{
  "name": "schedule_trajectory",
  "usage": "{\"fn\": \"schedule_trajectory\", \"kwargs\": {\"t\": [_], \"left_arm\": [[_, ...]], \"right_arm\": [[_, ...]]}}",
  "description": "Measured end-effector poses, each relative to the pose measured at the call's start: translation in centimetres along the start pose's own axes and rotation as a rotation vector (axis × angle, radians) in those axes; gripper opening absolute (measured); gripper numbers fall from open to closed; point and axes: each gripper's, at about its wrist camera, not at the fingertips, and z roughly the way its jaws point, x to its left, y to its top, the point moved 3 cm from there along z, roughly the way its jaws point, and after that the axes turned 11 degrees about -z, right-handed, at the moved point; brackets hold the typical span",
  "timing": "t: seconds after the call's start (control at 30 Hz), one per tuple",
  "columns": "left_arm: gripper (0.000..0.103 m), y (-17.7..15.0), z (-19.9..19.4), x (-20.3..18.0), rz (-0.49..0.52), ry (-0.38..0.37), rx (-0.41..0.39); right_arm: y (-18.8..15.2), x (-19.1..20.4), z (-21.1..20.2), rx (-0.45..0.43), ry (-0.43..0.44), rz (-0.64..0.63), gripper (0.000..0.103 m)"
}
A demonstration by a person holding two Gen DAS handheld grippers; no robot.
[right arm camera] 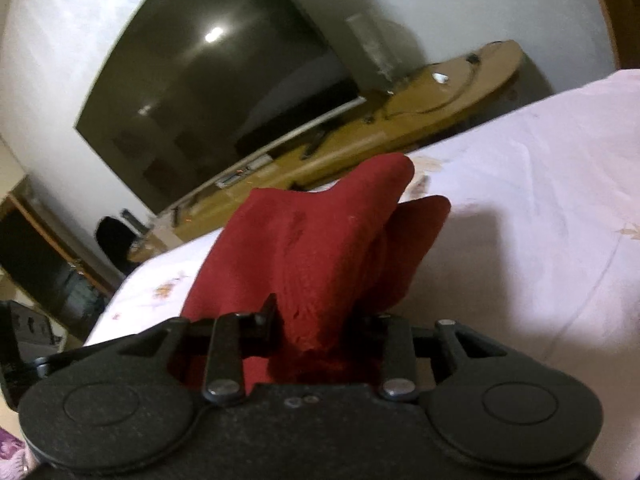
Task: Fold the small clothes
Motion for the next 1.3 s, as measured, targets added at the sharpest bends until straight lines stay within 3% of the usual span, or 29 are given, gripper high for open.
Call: {"fn": "schedule_trajectory", "kwargs": {"t": [0.23, 0.5, 0.77, 0.97, 1.13, 1.2, 1.3], "left_arm": [[0.040, -1.4, -9.0, 2.7, 0.016, 0.048, -0.016], [0.040, -5.3, -17.6, 7.7, 0.035, 0.092, -0.014], [0.040, -10.2, -21.6, 12.5, 0.036, 0.116, 0.022], [0.041, -13.3, -21.2, 15.1, 0.080, 0.155, 0.019], [0.045, -13.5, -22.0, 14.3, 0.096, 0.178, -0.015], [0.045, -13.7, -23.5, 13.0, 0.126, 0.192, -0.053], [0.045, -13.9, -25.5, 11.6, 0.171, 0.188, -0.075]], "right_arm": [[-2.0, 6.1, -1.9, 0.010, 0.101, 0.000, 0.033], [-8.0, 13.6, -3.4, 0.040, 0.149, 0.023, 0.033], [-14.0, 18.3, -4.1, 0.077, 0.116, 0.027, 0.033], [-17.7, 19.3, -2.7, 0.111, 0.071, 0.010, 0.034], [-18.5, 18.3, -2.6, 0.109, -0.008, 0.004, 0.044], [-18.4, 18.6, -3.8, 0.090, -0.044, -0.012, 0.049], [-18.3, 20.1, -6.2, 0.056, -0.100, -0.085, 0.050]]}}
